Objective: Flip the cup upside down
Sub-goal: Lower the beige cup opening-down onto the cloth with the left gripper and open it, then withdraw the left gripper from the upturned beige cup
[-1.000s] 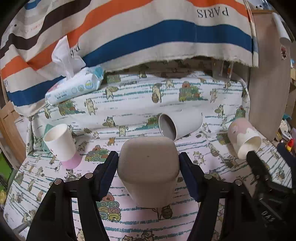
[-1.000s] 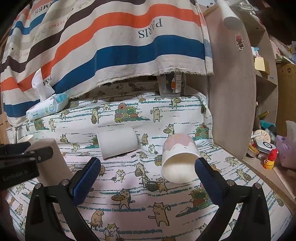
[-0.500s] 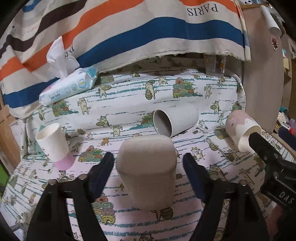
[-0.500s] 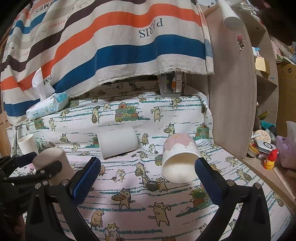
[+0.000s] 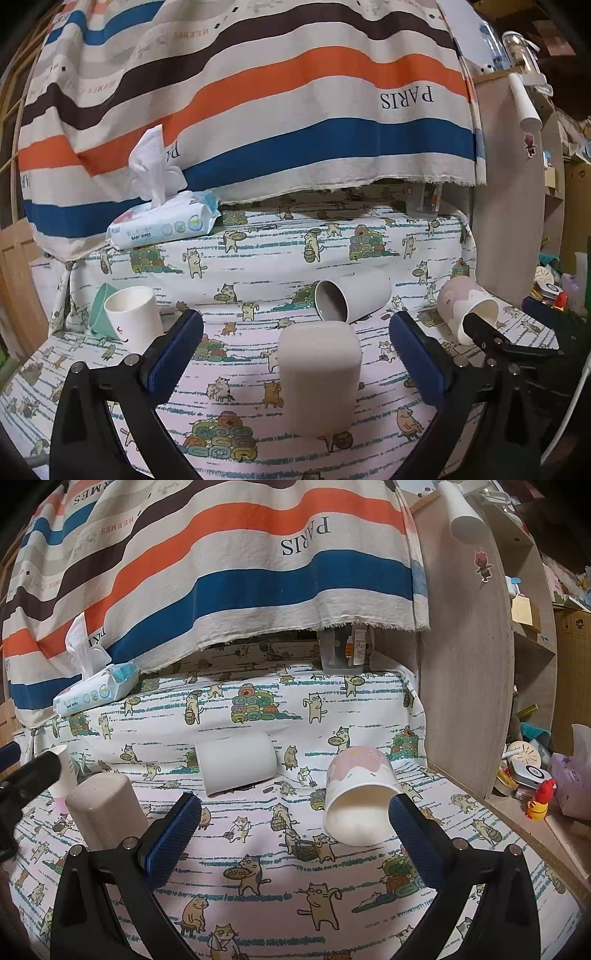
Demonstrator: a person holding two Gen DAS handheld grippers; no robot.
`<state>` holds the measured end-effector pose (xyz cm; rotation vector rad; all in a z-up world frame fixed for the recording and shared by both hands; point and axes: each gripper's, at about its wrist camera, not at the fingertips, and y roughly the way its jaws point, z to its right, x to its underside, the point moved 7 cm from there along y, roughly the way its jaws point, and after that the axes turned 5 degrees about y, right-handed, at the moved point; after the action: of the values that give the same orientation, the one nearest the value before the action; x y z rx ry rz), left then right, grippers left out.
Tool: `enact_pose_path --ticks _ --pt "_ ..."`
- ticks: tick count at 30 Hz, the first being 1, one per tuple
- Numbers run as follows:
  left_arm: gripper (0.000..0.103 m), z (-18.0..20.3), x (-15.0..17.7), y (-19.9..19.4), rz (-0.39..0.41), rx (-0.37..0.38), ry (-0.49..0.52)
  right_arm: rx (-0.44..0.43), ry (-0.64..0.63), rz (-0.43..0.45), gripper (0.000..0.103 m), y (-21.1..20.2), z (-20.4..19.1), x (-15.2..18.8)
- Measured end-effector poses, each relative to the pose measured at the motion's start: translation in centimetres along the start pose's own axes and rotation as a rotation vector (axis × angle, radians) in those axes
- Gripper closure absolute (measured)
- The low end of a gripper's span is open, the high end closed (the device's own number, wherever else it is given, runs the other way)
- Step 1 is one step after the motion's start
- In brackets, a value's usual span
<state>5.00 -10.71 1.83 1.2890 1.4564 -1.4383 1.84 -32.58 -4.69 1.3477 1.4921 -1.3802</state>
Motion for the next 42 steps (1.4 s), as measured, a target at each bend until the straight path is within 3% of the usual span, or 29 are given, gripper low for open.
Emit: enact_pose_path --ticks 8,14,18,28,33,42 --pt "0.001 -2.1 -0.5 -1.6 0.051 -0.027 -0.004 -0.001 0.001 0.000 0.001 0.0 0.0 0.0" --pt "0.001 -4.2 -1.2 -3.5 0.139 -0.088 0.007 -0.004 -0.002 -0.002 0.001 0.0 -0.1 0.0" --pt "0.001 -6.0 -1.3 -4.2 0.170 -0.091 -0.021 -0.012 -0.011 -0.003 0.001 0.0 -0.5 0.1" --pt "0.001 -8.9 0.7 -3.8 0.163 -0.104 -0.034 -0.016 -0.022 -0.005 0.001 0.0 -0.8 0.2" --pt "0.001 -10.4 2.9 -2.4 0.106 -0.108 -0.073 -0.022 -0.039 -0.007 0.001 0.0 -1.2 0.3" --pt "0.001 -10.8 4.5 -1.5 0.069 -0.098 -0.083 -0.025 -0.045 -0.007 0.001 0.0 -1.4 0.3"
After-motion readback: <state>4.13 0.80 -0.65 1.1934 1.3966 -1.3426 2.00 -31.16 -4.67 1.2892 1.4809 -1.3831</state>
